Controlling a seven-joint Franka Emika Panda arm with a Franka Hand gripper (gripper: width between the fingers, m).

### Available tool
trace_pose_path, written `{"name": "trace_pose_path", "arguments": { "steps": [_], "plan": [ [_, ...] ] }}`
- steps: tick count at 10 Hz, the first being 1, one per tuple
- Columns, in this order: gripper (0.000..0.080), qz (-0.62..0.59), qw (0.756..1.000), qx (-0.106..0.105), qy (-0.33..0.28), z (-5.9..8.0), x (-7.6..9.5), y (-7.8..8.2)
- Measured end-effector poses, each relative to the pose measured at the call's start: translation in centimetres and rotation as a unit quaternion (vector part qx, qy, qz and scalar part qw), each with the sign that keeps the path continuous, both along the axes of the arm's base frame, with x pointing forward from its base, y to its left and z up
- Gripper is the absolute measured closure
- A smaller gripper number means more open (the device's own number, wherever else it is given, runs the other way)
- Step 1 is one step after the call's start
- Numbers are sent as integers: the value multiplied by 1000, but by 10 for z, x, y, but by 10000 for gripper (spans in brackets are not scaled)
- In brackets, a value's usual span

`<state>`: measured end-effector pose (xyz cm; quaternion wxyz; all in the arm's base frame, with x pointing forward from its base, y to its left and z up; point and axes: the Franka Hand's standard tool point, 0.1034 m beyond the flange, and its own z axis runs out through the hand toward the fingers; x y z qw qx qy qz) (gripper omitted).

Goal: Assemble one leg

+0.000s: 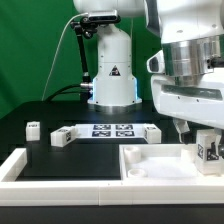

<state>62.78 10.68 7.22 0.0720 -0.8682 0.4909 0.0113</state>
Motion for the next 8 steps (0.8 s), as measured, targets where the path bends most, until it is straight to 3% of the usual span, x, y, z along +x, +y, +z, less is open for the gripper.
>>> {"name": "trace_pose_path", "arguments": {
  "steps": [2,4,5,7,8],
  "plan": [
    [150,133,991,-14,-12,0,-1,3],
    [150,254,966,-36,-22,1,-2,10],
    [150,289,956,-37,-25,0,-2,10],
    [150,388,920,-48,-24,0,-1,11],
    [150,459,886,-55,-30,1,1,10]
  ]
}}
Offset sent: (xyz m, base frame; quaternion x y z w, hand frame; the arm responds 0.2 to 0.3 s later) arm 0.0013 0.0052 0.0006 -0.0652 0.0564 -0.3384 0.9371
